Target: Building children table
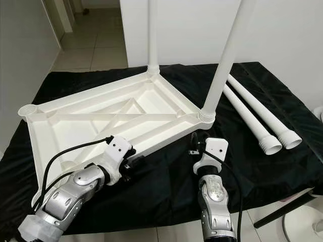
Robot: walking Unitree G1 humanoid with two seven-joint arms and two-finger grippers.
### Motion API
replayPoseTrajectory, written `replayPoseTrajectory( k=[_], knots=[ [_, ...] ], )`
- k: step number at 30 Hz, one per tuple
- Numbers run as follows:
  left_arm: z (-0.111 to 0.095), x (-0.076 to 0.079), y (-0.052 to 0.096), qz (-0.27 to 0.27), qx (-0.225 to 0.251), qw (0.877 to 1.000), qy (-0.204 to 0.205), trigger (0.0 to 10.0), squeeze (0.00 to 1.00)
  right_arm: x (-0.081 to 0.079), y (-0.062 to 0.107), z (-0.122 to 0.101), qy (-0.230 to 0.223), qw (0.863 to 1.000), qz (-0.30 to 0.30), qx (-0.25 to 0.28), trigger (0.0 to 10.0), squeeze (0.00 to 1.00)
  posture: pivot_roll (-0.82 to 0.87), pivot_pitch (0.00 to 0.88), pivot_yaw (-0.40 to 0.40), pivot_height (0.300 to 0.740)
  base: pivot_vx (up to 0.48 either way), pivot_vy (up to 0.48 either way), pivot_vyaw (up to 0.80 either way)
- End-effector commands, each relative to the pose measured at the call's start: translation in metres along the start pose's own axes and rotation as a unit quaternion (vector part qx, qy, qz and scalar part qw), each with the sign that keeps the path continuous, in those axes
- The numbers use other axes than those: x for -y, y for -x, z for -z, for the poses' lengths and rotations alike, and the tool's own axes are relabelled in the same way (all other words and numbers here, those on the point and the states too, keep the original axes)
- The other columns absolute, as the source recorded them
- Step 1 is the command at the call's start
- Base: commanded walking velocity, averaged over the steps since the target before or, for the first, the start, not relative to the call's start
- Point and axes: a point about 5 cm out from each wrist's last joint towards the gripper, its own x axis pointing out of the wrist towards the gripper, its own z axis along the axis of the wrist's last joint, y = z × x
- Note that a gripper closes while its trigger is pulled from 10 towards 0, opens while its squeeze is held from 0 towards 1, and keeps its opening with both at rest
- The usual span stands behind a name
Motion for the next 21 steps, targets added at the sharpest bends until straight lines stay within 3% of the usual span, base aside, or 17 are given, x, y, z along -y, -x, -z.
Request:
replayPoseTrajectory(
  k=[1, 3, 4, 6, 8, 12, 14, 17, 19, 20, 21],
  knots=[
    [0.000, 0.008, 0.003, 0.046, 0.005, 0.999, -0.008, 10.0, 1.00, -0.002, 0.000, 0.001, 0.000, 1.000, 0.000, -0.003, 10.0, 0.00, -0.11, 0.018, 0.037, 0.740, 0.000, 0.000, 0.00],
    [-0.001, 0.010, 0.005, 0.056, 0.007, 0.998, -0.014, 10.0, 1.00, -0.002, 0.000, 0.001, 0.000, 1.000, 0.000, -0.003, 10.0, 0.00, -0.11, 0.020, 0.038, 0.740, 0.000, 0.000, 0.00],
    [-0.005, 0.009, 0.007, 0.065, 0.016, 0.998, -0.012, 10.0, 0.00, -0.002, 0.000, 0.001, 0.000, 1.000, 0.001, -0.004, 10.0, 0.00, -0.11, 0.020, 0.038, 0.740, 0.000, 0.000, 0.00],
    [-0.005, 0.009, 0.007, 0.065, 0.016, 0.998, -0.012, 10.0, 0.00, -0.002, 0.000, 0.001, 0.000, 1.000, 0.001, -0.004, 10.0, 0.00, -0.11, 0.020, 0.038, 0.740, 0.000, 0.000, 0.00],
    [-0.013, 0.008, 0.019, 0.107, 0.036, 0.994, -0.004, 10.0, 0.00, -0.002, 0.001, 0.002, -0.001, 1.000, 0.001, -0.005, 10.0, 0.00, -0.11, 0.020, 0.043, 0.740, 0.000, 0.000, 0.00],
    [-0.017, 0.006, 0.024, 0.114, 0.044, 0.992, -0.006, 10.0, 0.00, -0.003, 0.001, 0.002, -0.001, 1.000, 0.002, -0.005, 10.0, 0.00, -0.11, 0.020, 0.043, 0.740, 0.000, 0.000, 0.00],
    [-0.024, -0.010, 0.036, 0.120, 0.049, 0.991, -0.016, 10.0, 0.00, -0.003, 0.000, 0.002, -0.003, 1.000, 0.003, -0.004, 10.0, 0.00, -0.10, 0.018, 0.046, 0.740, 0.000, 0.000, 0.00],
    [-0.024, -0.016, 0.041, 0.127, 0.043, 0.991, -0.024, 10.0, 0.00, -0.003, -0.001, 0.002, -0.004, 1.000, 0.003, -0.003, 10.0, 0.00, -0.10, 0.014, 0.044, 0.740, 0.000, 0.000, 0.00],
    [-0.020, -0.027, 0.050, 0.135, 0.018, 0.990, -0.043, 10.0, 0.00, -0.004, -0.002, 0.003, -0.004, 1.000, 0.002, -0.003, 10.0, 0.00, -0.10, 0.012, 0.043, 0.740, 0.000, 0.000, 0.00],
    [-0.013, -0.039, 0.052, 0.116, -0.010, 0.991, -0.073, 10.0, 0.00, -0.005, -0.003, 0.003, -0.005, 1.000, 0.000, -0.003, 10.0, 0.00, -0.09, 0.009, 0.039, 0.740, 0.000, 0.000, 0.00],
    [-0.013, -0.039, 0.052, 0.116, -0.010, 0.991, -0.073, 10.0, 0.00, -0.005, -0.003, 0.003, -0.005, 1.000, 0.000, -0.003, 10.0, 0.00, -0.09, 0.009, 0.039, 0.740, 0.000, 0.000, 0.00]
  ],
)
